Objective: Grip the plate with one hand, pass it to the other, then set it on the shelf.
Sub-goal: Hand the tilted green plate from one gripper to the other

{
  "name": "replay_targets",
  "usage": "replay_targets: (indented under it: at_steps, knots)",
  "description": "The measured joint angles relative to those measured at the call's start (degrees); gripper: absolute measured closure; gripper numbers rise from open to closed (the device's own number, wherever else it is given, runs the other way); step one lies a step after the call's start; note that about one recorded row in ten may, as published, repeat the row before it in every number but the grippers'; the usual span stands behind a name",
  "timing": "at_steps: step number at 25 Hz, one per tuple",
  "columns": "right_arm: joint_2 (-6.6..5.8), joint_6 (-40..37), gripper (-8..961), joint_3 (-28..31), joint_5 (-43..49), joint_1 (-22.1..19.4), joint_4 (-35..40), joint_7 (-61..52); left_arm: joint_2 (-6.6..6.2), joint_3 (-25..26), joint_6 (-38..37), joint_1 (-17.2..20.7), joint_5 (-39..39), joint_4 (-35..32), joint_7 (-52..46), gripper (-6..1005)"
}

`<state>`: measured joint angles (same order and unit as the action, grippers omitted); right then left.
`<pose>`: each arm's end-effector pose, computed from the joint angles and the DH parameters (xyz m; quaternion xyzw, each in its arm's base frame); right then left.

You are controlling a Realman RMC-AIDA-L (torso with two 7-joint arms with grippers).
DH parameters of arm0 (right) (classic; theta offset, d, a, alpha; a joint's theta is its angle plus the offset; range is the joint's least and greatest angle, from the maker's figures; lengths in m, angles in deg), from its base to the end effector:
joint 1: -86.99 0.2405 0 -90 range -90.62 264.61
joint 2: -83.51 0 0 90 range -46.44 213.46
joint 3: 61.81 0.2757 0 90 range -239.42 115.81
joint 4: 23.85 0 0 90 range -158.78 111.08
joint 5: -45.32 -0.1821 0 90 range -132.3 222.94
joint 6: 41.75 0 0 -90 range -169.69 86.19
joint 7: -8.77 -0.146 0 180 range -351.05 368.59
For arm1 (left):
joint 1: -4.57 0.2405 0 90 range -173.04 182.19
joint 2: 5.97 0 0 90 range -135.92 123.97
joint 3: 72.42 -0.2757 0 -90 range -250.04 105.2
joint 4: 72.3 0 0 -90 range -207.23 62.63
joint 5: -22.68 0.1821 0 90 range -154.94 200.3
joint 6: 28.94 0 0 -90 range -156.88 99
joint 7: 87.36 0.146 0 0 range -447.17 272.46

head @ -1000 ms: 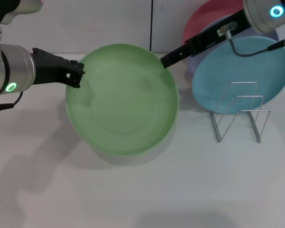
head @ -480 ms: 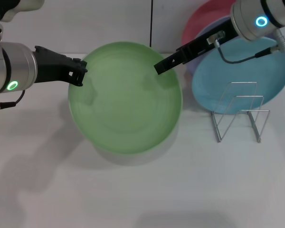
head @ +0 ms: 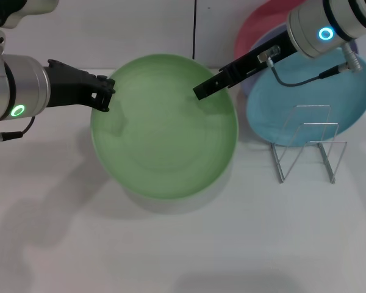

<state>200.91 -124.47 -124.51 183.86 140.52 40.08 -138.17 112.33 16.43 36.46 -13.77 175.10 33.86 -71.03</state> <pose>0.1067 0.4165 0.0065 -0.9261 0.3336 0.0067 0.1763 -0.1550 0.3303 0.0295 -0.8784 -0.2742 -0.0300 0.3902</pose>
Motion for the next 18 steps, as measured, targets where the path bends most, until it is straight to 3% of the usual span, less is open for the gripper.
replay_targets:
  at_steps: [5,10,18]
  knots:
    - [0.02,0.0,195,0.0,0.0,-0.2,0.0,0.1,-0.01,0.0,0.0,0.2,0.0,0.4,0.0,964]
    - [0.02,0.0,427,0.0,0.0,-0.4,-0.3,0.1,-0.01,-0.1,0.0,0.2,-0.3,0.6,0.1,964]
    - [0.02,0.0,513,0.1,0.0,0.0,-1.2,0.1,-0.01,-0.4,0.0,0.3,-0.5,0.9,0.1,964]
